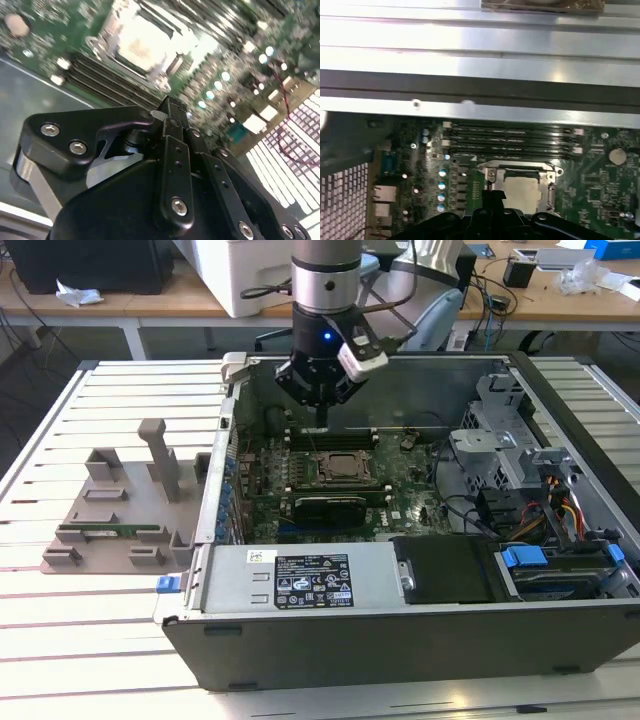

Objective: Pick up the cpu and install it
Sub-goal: 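Install the first cpu locking lever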

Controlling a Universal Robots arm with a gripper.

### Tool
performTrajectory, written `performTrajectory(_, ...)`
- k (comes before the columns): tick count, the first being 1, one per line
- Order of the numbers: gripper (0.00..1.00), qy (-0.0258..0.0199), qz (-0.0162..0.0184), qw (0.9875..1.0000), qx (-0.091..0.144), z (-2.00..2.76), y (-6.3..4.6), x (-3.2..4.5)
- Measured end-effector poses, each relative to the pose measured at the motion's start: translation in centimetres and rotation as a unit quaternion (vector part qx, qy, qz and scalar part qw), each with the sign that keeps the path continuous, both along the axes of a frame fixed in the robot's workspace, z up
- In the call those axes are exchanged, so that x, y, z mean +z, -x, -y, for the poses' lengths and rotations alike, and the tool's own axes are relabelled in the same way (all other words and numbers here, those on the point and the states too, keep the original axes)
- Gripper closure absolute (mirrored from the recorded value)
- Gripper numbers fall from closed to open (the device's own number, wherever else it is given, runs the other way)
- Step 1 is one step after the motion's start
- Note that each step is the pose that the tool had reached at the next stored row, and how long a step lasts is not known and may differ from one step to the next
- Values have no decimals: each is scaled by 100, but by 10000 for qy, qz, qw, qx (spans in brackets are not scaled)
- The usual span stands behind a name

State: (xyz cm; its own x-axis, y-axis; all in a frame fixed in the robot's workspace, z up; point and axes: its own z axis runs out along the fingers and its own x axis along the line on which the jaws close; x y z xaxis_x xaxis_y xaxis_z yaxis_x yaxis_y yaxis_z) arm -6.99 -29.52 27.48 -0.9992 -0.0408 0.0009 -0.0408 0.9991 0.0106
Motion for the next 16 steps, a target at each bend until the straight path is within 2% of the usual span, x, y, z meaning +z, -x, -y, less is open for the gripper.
performTrajectory(1,89,-2,3,10000,-1,-12,88,-7)
performTrajectory(5,89,-3,14,10000,-1,-51,290,-11)
performTrajectory(10,89,-3,15,10000,0,-123,301,-56)
performTrajectory(12,89,-4,15,10000,1,-132,296,-75)
performTrajectory(14,89,-4,14,10000,0,-141,271,-85)
performTrajectory(16,89,-4,11,10000,0,-146,188,-93)
